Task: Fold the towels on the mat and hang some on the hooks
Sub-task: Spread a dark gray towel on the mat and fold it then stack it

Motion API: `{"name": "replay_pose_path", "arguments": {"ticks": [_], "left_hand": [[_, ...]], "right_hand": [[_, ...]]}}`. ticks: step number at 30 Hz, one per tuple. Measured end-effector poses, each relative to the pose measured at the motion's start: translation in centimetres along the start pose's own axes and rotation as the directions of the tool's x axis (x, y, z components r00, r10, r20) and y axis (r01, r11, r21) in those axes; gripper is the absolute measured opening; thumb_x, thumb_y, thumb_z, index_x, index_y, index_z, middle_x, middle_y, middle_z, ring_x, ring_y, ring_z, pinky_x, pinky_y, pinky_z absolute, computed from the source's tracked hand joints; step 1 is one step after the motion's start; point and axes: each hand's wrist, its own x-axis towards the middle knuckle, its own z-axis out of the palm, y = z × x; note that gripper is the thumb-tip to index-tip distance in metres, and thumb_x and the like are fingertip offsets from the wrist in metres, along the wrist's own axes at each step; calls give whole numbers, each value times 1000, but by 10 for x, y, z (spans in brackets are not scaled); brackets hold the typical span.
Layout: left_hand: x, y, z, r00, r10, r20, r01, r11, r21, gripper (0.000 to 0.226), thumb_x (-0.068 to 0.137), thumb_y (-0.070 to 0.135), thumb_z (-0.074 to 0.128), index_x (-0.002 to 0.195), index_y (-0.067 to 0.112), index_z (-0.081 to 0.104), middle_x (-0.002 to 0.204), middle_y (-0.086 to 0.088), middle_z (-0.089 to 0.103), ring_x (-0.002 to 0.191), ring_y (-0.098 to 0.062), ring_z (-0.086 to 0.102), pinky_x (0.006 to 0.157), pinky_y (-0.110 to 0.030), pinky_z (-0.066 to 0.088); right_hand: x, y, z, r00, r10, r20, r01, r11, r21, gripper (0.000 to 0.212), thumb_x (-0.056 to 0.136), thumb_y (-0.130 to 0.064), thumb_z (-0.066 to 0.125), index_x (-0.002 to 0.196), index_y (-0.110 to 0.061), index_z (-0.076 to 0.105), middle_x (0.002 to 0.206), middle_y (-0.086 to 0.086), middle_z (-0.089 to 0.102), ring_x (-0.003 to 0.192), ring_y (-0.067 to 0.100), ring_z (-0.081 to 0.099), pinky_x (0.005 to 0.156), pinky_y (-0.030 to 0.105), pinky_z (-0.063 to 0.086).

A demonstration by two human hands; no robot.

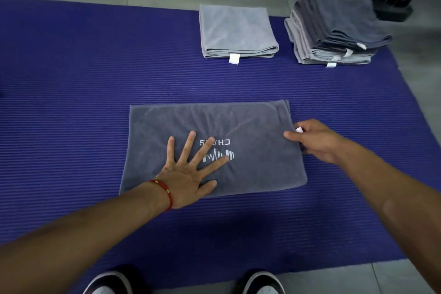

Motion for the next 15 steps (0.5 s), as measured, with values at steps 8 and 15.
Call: {"name": "replay_pose_path", "arguments": {"ticks": [8,15], "left_hand": [[-8,-5,-40,1000,4,-4,-5,919,-395,75,100,47,49,150,63,-5,168,8,-9,154,-29,-14,122,-64,1],[-20,12,-106,944,-329,22,-85,-307,-948,37,96,51,57,131,41,61,112,-1,73,95,-23,73,78,-43,62]], "right_hand": [[-33,-37,13,961,-274,-31,249,911,-328,15,98,-27,67,106,-20,57,103,9,70,76,23,75,56,42,63],[-81,-115,107,831,-552,67,539,771,-339,20,87,-34,79,97,-27,63,96,-5,73,79,16,72,69,44,62]]}}
